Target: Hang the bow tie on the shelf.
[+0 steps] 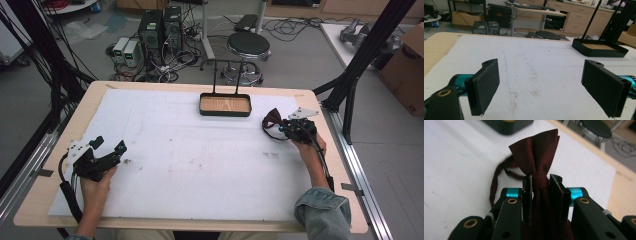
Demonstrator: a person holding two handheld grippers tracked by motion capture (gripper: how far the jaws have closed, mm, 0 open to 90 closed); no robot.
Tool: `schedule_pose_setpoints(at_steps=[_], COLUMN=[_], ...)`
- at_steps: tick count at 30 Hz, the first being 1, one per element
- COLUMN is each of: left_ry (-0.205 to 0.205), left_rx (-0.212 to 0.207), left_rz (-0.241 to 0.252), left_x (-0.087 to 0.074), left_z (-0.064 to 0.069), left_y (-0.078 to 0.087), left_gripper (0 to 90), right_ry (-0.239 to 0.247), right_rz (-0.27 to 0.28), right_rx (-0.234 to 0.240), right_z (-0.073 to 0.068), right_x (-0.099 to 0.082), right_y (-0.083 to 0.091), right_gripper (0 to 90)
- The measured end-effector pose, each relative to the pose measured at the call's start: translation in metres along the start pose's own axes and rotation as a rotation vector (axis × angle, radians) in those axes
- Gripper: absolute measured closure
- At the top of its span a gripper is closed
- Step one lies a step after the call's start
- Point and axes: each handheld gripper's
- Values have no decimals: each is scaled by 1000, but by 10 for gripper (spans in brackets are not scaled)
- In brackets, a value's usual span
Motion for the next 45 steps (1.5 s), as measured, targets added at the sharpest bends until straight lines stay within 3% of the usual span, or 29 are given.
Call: schedule_pose_setpoints(at_steps=[8,19,22,24,29,33,39,41,45], left_ry=[2,2,2,2,3,3,4,2,3], left_rx=[2,1,1,1,2,0,-1,-2,0], left_rz=[1,-2,-1,-2,0,-1,-2,-2,-2], left_x=[0,0,0,0,0,0,0,0,0], left_z=[0,0,0,0,0,-1,-1,-1,-1], left_y=[0,0,0,0,0,0,0,0,0], left_gripper=[153,153,153,153,153,153,153,153,153], right_ry=[5,17,-15,-39,-51,-67,-64,-84,-71], right_rz=[84,194,240,238,299,330,369,364,355], right_rx=[6,-12,-16,3,9,24,-4,1,-10], right_z=[0,-6,-6,-6,-9,-11,-15,-17,-23], right_x=[30,66,70,75,92,109,129,134,144], right_y=[17,24,25,26,29,29,25,22,15], right_gripper=[726,731,729,727,721,718,718,718,719])
Point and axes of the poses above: each handheld gripper's, and its own axes: y roughly backward along the jaws, x roughly out of its top, z roughly to its right, and after that the axes turned 10 degrees about -x, right-handed
